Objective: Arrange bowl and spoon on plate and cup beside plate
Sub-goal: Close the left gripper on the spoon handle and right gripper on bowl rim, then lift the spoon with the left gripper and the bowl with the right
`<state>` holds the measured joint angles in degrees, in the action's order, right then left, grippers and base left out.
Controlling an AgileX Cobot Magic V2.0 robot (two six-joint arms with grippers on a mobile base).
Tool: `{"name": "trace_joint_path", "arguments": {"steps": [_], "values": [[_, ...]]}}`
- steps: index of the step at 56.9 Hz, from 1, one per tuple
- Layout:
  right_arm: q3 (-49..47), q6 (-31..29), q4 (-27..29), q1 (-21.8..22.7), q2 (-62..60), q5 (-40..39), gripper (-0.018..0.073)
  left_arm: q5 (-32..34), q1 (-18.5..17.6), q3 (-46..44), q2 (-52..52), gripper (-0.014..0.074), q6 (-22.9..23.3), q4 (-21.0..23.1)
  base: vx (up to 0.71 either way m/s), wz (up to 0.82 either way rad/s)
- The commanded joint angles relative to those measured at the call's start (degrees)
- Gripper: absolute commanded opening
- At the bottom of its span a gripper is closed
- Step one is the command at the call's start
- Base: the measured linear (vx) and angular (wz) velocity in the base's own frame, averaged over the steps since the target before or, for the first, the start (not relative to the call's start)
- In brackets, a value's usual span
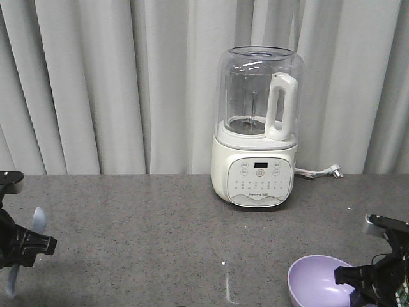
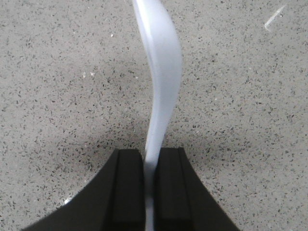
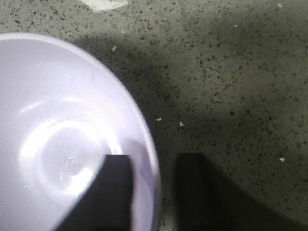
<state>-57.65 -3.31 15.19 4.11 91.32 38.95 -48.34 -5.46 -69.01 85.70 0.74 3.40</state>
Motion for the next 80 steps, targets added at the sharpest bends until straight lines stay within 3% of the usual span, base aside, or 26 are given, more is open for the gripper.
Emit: {"name": "trace_joint_path", "arguments": {"steps": [1, 13, 28, 44, 62, 80], "values": [[-1.84, -2.6, 1.4, 0.23, -2.05, -2.72, -0.0015, 2.62, -0.06, -1.73, -2.73, -0.0006, -0.2, 0.66, 0.0, 0.0], [-1.99, -4.99, 1.71, 0.23, -4.46, -2.57, -0.0012, 3.49, -0.06, -1.73, -4.28, -0.0006, -1.59, 2.51, 0.0, 0.0], [-1.93, -12.66, 1.83, 0.23, -18.69, -3.48, -0.0012, 5.65, -0.06, -1.73, -11.0, -0.0006, -5.68, 5.73, 0.0, 0.0], [-1.82, -19.24, 7.5, 0.23, -34.76, -3.5, -0.0012, 7.48, -0.06, 0.21, -22.61, -0.0006, -7.57, 6.88, 0.0, 0.0], [-1.82, -18.22, 9.28, 0.23, -44.55, -3.26, -0.001, 11.51, -0.06, 6.94, -37.57, -0.0004, -7.72, 7.3, 0.0, 0.0], [-1.82, -17.64, 9.23, 0.23, -44.72, -3.26, -0.0008, 11.35, -0.06, 7.0, -39.34, -0.0003, -7.72, 8.13, 0.0, 0.0]]}}
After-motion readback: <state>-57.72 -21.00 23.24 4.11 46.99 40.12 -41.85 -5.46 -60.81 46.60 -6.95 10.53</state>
